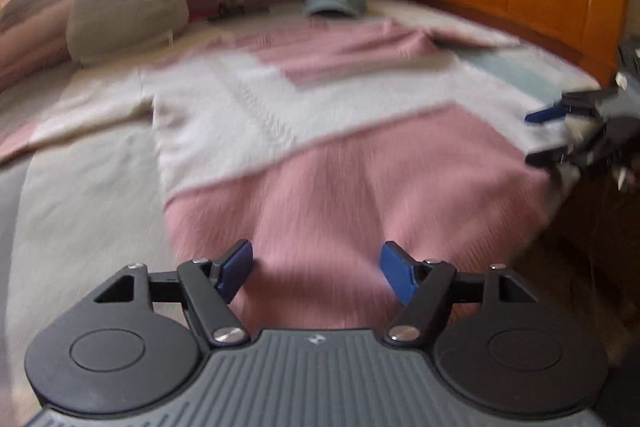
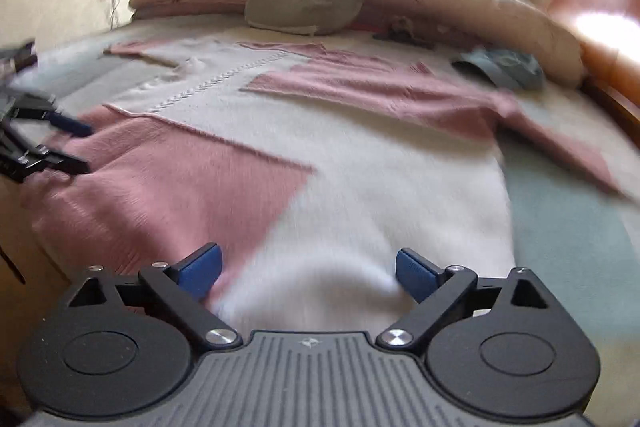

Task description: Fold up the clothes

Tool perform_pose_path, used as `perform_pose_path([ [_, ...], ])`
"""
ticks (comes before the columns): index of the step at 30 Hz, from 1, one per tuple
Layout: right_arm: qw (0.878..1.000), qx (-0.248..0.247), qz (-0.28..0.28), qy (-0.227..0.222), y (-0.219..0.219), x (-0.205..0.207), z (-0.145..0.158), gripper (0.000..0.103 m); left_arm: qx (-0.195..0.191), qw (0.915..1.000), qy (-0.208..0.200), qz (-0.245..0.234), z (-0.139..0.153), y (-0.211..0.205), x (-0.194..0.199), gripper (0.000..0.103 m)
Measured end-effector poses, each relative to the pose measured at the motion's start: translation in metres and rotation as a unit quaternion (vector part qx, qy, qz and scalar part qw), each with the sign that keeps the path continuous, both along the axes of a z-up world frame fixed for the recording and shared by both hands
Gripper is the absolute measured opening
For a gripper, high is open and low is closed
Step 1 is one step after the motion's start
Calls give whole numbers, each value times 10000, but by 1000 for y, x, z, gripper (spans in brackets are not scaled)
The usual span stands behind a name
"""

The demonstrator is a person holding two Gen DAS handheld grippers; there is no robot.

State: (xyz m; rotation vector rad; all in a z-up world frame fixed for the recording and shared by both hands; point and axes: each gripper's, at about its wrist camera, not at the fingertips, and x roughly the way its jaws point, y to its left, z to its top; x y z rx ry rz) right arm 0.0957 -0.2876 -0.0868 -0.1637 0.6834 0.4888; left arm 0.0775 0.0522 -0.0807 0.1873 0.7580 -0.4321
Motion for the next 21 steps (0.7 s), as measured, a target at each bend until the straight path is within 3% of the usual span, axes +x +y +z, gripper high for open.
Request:
perform_pose_path([
  [1,9999,-18,13,121,-3,0,6,97,98,9998,154,-35,7,1,2,72],
  [4,9994,-260,172,124,6,11,29,98,157,9997,-20,-158,28,-6,24,76],
  [7,9993,70,318,-188,36,39,42,101,7,9992,-231,-325,30,-24,56,77],
  [9,9985,264,460,-142,60,55,34,101,-106,9986,-256,-460,23,-36,71,77],
  [12,9983,163,558,-91,78,55,14,101,-1,9988,-6,-485,-3,-40,60,79],
  [14,9979,-48,610,-190,75,35,-2,103,50,9987,-270,-433,-10,-33,33,84],
  [16,9966,-98,630,-514,62,6,-8,103,-259,9993,-164,-213,-10,-17,12,85],
  [18,9978,169,546,-343,44,-6,-8,103,-392,9991,-55,-172,-5,-6,5,85],
  [21,9985,186,512,-4,32,0,3,103,-347,9992,195,-77,8,0,17,85],
])
